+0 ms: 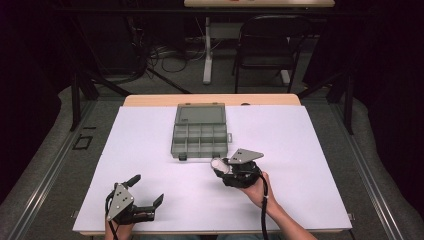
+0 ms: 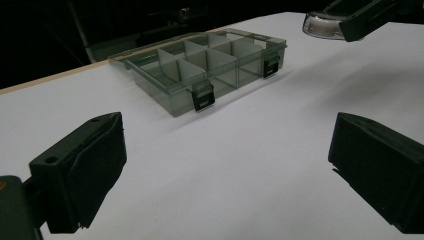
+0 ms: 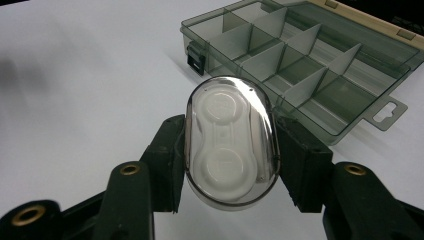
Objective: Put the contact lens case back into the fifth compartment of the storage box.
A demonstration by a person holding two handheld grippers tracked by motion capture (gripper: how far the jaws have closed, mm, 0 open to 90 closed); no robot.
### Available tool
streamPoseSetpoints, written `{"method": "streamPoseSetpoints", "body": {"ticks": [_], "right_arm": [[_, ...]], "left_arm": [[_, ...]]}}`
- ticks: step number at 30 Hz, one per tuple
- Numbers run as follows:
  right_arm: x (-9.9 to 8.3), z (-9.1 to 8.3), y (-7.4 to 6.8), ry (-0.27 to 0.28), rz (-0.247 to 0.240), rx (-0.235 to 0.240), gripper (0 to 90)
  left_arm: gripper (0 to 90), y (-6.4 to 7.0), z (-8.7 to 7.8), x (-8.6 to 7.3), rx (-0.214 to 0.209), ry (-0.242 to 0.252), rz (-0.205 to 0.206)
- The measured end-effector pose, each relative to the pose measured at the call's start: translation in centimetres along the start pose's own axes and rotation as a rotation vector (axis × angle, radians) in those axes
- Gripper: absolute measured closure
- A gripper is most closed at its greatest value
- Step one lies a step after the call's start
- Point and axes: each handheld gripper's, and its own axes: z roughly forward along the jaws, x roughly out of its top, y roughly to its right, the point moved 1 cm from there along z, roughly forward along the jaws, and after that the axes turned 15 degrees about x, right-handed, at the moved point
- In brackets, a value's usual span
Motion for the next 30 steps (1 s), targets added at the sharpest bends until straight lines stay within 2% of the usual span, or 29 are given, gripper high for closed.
{"method": "streamPoseSetpoints", "body": {"ticks": [13,30], "right_arm": [[0.6,0.3,0.3,0.004,-0.002,0.003,49.3],[3.1,1.3,0.9,0.007,-0.014,0.002,49.3]], "left_arm": [[1.9,0.0,-0.1,0.0,0.003,0.003,0.003],[2.0,-0.1,-0.2,0.1,0.008,0.006,0.003]]}}
